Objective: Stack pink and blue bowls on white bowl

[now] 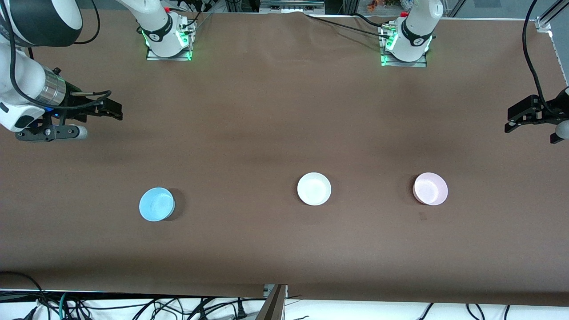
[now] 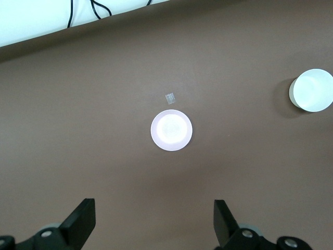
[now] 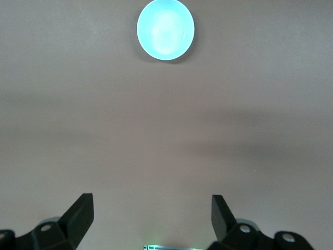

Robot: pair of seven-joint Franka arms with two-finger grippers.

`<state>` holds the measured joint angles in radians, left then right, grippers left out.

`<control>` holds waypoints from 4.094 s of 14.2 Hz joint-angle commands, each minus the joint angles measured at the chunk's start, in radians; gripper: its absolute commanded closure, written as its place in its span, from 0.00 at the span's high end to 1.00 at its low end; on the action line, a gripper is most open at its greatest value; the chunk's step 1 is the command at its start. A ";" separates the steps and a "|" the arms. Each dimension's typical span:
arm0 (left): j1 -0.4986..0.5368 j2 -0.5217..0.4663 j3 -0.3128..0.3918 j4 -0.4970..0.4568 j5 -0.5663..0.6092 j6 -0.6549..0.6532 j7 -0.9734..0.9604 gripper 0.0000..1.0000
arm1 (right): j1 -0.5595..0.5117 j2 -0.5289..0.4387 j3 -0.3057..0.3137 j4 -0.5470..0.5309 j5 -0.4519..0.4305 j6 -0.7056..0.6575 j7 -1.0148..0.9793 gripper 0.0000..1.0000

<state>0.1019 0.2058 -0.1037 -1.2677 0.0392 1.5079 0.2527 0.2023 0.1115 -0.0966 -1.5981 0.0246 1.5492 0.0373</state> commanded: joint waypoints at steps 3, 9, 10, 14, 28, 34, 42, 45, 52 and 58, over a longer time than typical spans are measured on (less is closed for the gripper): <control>0.001 0.006 -0.001 0.014 0.018 -0.001 0.002 1.00 | 0.000 -0.035 0.000 -0.036 -0.008 0.006 -0.010 1.00; 0.027 0.017 0.001 -0.045 -0.007 0.093 0.014 1.00 | -0.004 0.043 -0.009 -0.108 -0.008 0.200 -0.022 1.00; 0.053 0.026 -0.001 -0.083 -0.019 0.153 0.016 1.00 | -0.006 0.078 -0.009 -0.114 -0.009 0.250 -0.022 1.00; 0.113 0.084 0.001 -0.153 -0.070 0.290 0.062 1.00 | -0.078 0.262 -0.011 -0.108 0.011 0.512 -0.184 1.00; 0.122 0.314 0.002 -0.232 -0.061 0.426 0.017 1.00 | -0.087 0.588 -0.006 0.000 0.161 0.739 -0.188 0.79; 0.121 0.290 0.004 -0.416 -0.061 0.621 0.002 1.00 | -0.093 0.643 -0.006 0.035 0.158 0.744 -0.195 0.75; 0.121 0.267 0.004 -0.642 -0.061 0.903 -0.061 1.00 | -0.116 0.646 -0.008 0.075 0.163 0.692 -0.195 0.33; 0.119 0.273 0.004 -0.700 -0.061 1.003 -0.066 1.00 | -0.121 0.646 -0.008 0.075 0.163 0.692 -0.197 0.19; 0.114 0.288 0.004 -0.751 -0.061 1.086 -0.069 0.99 | -0.127 0.640 -0.006 0.075 0.183 0.680 -0.195 0.00; 0.107 0.291 0.002 -0.750 -0.059 1.086 -0.069 0.28 | -0.136 0.607 -0.012 0.268 0.242 0.307 -0.183 0.00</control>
<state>0.2197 0.5144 -0.1037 -1.9979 -0.0182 2.5811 0.1972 0.0784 0.7365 -0.1114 -1.3821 0.2478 1.9452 -0.1368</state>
